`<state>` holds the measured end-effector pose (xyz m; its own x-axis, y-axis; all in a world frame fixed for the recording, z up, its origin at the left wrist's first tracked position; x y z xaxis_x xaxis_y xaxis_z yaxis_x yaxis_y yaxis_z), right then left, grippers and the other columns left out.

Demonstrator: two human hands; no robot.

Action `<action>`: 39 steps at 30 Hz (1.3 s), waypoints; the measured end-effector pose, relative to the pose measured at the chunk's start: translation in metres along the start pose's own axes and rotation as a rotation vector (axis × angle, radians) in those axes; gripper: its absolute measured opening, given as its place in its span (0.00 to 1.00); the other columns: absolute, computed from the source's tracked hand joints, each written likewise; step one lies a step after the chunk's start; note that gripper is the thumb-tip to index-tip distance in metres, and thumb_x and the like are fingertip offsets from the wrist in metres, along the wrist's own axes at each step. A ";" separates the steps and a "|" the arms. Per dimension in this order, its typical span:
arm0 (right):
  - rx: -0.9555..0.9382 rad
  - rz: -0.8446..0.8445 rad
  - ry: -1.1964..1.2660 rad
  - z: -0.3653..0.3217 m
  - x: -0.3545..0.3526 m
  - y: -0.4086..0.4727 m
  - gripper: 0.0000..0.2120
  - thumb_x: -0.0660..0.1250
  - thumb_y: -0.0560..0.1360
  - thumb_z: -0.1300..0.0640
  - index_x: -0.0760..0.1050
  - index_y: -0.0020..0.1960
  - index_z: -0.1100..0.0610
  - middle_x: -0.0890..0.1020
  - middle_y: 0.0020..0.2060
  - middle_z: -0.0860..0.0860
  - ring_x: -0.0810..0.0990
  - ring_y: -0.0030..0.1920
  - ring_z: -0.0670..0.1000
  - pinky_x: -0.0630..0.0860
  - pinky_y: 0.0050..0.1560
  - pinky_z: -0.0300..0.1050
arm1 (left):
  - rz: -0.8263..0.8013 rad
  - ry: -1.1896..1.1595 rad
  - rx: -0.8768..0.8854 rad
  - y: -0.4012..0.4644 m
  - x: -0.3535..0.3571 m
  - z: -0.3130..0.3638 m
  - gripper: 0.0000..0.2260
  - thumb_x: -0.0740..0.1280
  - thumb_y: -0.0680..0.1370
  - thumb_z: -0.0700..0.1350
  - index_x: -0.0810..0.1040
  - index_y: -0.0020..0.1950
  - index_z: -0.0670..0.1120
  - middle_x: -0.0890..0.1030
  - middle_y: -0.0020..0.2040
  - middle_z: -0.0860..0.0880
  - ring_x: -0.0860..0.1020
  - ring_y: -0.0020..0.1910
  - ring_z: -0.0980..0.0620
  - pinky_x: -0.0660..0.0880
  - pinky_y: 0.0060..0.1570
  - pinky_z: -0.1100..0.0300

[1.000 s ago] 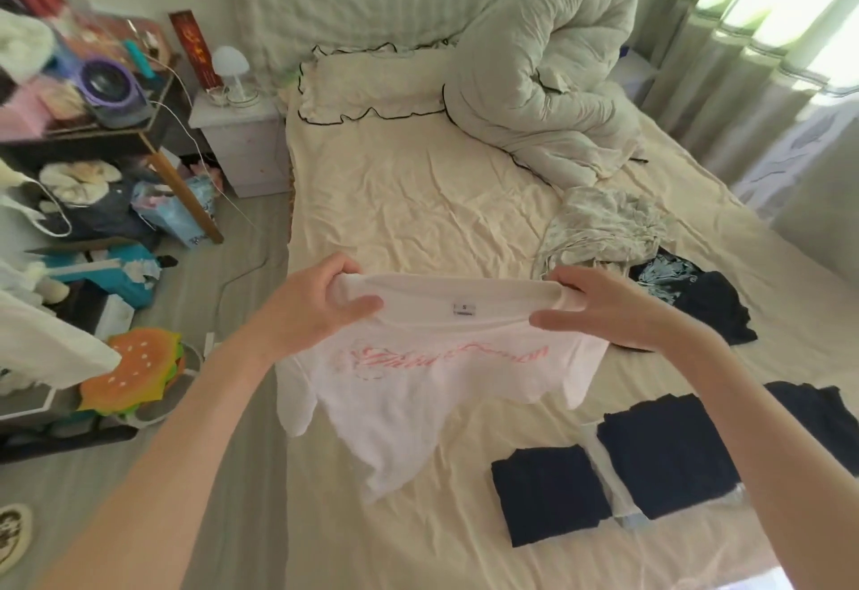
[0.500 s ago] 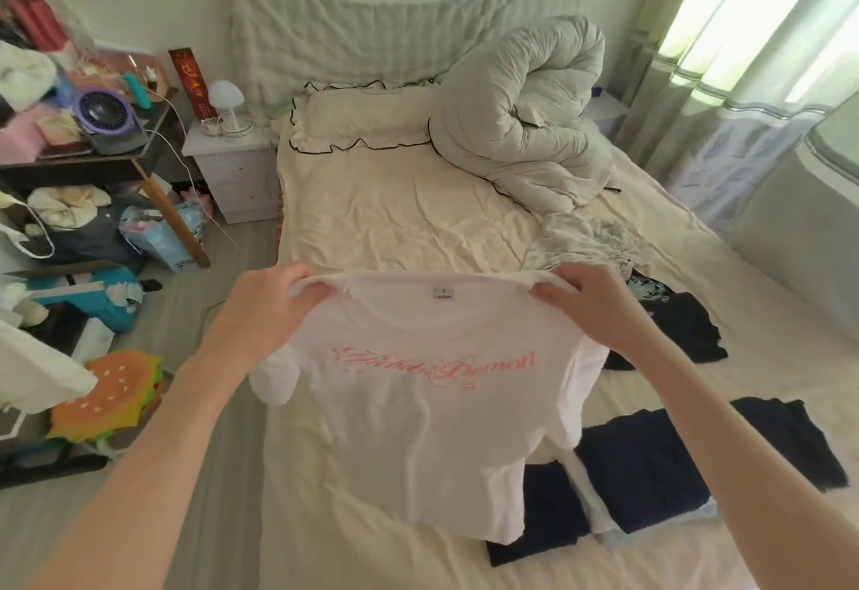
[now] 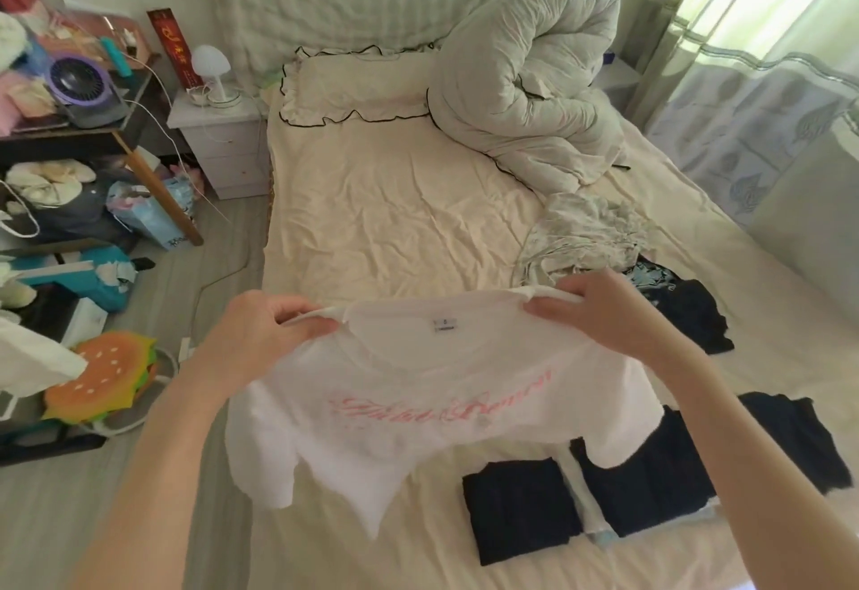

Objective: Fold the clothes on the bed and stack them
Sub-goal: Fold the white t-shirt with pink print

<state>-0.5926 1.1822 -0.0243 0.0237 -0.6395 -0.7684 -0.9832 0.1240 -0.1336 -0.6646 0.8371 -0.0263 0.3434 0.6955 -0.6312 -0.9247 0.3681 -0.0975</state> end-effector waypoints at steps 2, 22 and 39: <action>-0.003 0.077 -0.024 0.003 -0.001 0.034 0.24 0.70 0.70 0.42 0.64 0.27 0.55 0.65 0.21 0.45 0.63 0.21 0.43 0.57 0.27 0.42 | 0.064 0.133 -0.022 0.038 0.005 -0.007 0.21 0.68 0.68 0.63 0.78 0.31 0.45 0.75 0.28 0.43 0.71 0.29 0.46 0.63 0.30 0.59; -0.078 -0.138 -0.521 0.162 0.297 0.293 0.25 0.54 0.80 0.44 0.55 0.75 0.49 0.60 0.74 0.50 0.53 0.75 0.53 0.48 0.72 0.58 | 0.081 0.302 -0.396 0.252 0.183 -0.317 0.23 0.64 0.77 0.43 0.65 0.72 0.43 0.70 0.66 0.38 0.68 0.66 0.40 0.65 0.65 0.48; -0.125 -0.365 -0.539 0.197 0.451 0.295 0.30 0.46 0.79 0.39 0.42 0.77 0.45 0.41 0.77 0.46 0.39 0.76 0.49 0.38 0.72 0.59 | 0.188 -0.717 -0.930 0.274 0.229 -0.376 0.04 0.68 0.77 0.42 0.78 0.44 0.42 0.81 0.43 0.43 0.80 0.38 0.49 0.81 0.34 0.59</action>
<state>-0.8360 1.0795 -0.5339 0.4148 -0.1505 -0.8974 -0.9076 -0.1385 -0.3963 -0.9006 0.8655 -0.4871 -0.0702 0.9863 -0.1494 -0.6331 -0.1598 -0.7574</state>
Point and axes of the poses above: each hand's wrist, its own y-axis towards the middle knuckle, its own x-axis out of the palm, z = x × y, the point moved 4 cm from there along y, towards the middle knuckle
